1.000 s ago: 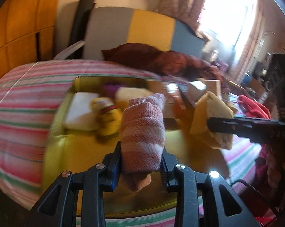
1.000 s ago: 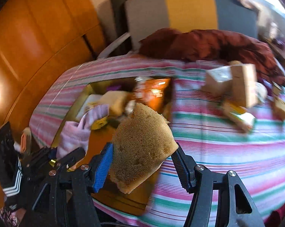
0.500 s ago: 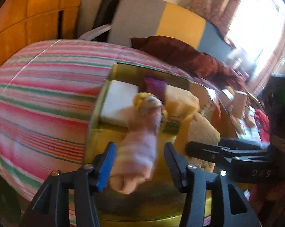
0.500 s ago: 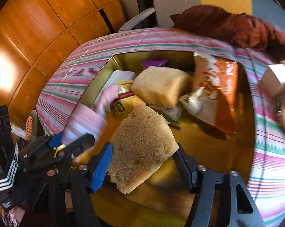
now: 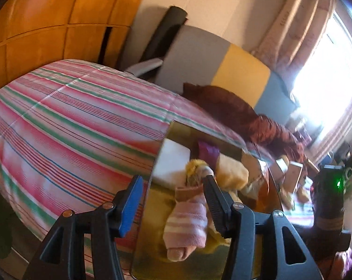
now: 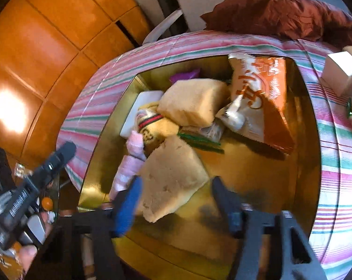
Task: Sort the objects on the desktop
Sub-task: 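Open the right tool to drop the sponge while the left tool drops the sock, then move both open tools back toward the remaining items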
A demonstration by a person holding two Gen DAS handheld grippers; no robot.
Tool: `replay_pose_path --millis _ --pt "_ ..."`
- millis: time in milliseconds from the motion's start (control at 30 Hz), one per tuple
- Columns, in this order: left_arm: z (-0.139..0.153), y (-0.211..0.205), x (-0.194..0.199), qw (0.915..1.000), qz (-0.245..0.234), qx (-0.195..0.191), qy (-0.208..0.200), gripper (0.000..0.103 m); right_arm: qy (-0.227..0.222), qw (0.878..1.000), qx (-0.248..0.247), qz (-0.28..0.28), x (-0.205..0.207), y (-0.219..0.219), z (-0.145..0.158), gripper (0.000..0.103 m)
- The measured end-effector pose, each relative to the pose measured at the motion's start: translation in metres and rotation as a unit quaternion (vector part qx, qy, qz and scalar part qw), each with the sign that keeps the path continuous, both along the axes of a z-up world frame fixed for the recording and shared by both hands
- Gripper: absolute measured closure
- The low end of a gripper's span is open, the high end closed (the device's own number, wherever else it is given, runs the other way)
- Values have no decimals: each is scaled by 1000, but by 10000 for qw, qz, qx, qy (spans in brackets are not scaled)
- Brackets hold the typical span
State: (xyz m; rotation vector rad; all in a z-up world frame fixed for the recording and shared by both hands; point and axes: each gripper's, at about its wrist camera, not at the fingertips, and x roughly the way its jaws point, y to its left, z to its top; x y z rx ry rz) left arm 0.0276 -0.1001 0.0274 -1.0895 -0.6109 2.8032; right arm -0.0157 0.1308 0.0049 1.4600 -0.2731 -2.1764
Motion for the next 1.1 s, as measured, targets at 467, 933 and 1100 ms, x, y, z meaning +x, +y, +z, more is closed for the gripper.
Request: replay_pose_path --millis 467,933,1100 --pt "4 -17 2 9994 340 88 -58 48 103 9988 -119 458 -3 -33 -6 53" --pt "6 55 -2 9988 -435 -103 -192 42 799 9955 -52 -507 18 55 37 42" --pt "6 96 -2 9953 -898 -245 -268 40 669 9940 -28 -866 25 100 29 41"
